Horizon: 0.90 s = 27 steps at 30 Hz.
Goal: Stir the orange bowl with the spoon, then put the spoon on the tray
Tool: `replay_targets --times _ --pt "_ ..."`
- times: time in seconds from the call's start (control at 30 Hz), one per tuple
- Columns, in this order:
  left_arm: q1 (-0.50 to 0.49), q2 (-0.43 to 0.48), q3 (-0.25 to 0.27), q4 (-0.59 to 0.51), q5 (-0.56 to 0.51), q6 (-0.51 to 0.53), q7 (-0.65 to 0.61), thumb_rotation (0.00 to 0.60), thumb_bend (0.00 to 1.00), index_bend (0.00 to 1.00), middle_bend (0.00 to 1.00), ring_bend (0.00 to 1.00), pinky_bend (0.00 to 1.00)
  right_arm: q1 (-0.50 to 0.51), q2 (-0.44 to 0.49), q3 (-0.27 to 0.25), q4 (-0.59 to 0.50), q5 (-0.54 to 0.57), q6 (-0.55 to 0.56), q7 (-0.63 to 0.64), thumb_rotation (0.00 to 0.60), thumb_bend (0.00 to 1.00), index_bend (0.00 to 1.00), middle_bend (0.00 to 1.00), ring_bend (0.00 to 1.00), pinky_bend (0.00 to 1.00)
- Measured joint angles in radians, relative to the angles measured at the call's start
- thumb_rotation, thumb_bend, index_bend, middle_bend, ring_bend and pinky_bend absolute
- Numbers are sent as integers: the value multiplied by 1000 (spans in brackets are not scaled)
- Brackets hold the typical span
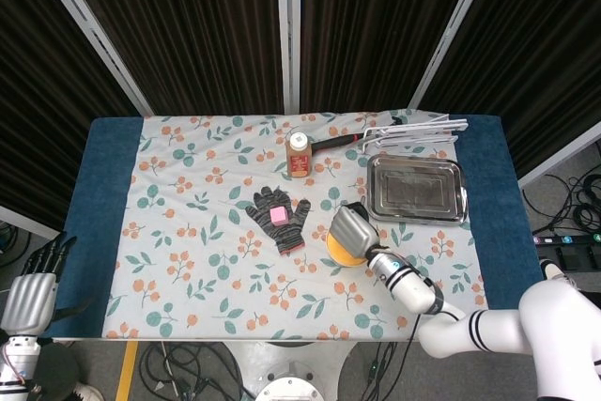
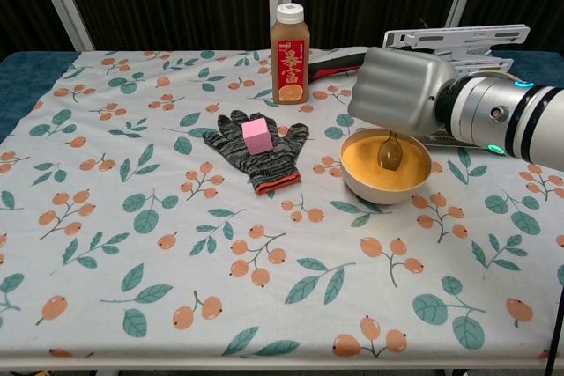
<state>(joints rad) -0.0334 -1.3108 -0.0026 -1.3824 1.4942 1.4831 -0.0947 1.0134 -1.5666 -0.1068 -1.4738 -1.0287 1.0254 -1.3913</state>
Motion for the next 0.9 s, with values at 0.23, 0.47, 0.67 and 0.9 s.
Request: replay_targets --times 0.23,0.47,0.67,0.9 --pt "3 -4 1 6 2 4 -8 600 37 101 95 96 131 -15 -10 12 -15 -6 2 32 600 423 733 964 954 1000" --pt "2 -4 0 5 9 8 -5 600 37 101 95 96 131 -44 47 38 -92 -17 35 114 600 423 734 964 954 1000" --pt "2 0 0 -1 11 9 2 600 37 101 95 96 131 -58 87 62 -100 -13 47 137 600 423 736 964 954 1000" --pt "1 -1 1 -3 7 1 6 600 37 101 95 96 131 -45 84 55 -49 -10 16 87 600 423 738 964 954 1000"
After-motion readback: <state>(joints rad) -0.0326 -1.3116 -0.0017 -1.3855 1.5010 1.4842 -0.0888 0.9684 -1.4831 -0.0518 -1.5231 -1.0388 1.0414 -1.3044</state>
